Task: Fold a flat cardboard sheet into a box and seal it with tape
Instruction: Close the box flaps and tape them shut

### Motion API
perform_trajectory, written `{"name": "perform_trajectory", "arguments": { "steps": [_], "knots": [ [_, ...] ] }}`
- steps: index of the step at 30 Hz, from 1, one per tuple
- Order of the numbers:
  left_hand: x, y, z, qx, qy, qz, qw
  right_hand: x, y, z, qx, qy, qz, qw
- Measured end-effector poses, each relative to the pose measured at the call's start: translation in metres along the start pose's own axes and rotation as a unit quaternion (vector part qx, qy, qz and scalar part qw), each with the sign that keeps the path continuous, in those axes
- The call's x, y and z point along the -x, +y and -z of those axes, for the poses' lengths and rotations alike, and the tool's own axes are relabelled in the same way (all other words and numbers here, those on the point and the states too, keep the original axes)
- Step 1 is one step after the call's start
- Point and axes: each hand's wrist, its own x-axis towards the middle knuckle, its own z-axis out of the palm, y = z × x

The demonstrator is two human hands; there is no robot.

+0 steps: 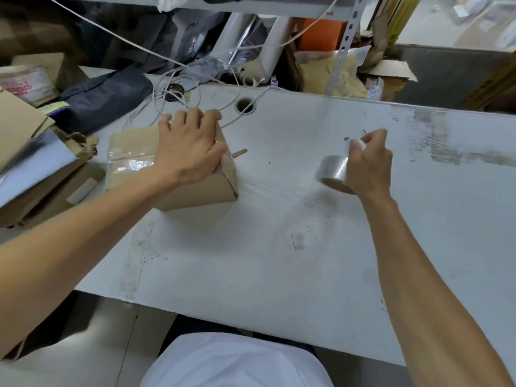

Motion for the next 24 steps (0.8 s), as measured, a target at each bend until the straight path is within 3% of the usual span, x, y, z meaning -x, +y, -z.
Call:
{"name": "perform_trajectory", "arguments": {
  "steps": [7,12,19,24],
  "knots": [
    [-0.002,-0.002,-0.003,0.009,0.013,-0.019,1.0,0.006,-0.019,-0.032,0.045,-0.039,0.132,0.989],
    [-0.001,-0.001,-0.002,0.011,0.009,-0.017,1.0,0.034,-0.027,-0.063,0.072,-0.028,0.173,0.982],
    [0.001,0.001,0.002,0.011,-0.008,-0.078,0.997,0.069,-0.011,-0.066,0.048,-0.065,0.109,0.991],
    [0.009,0.003,0.002,-0.001,-0.011,-0.107,0.994,0.094,0.002,-0.077,-0.073,-0.111,0.015,0.991]
  ]
}}
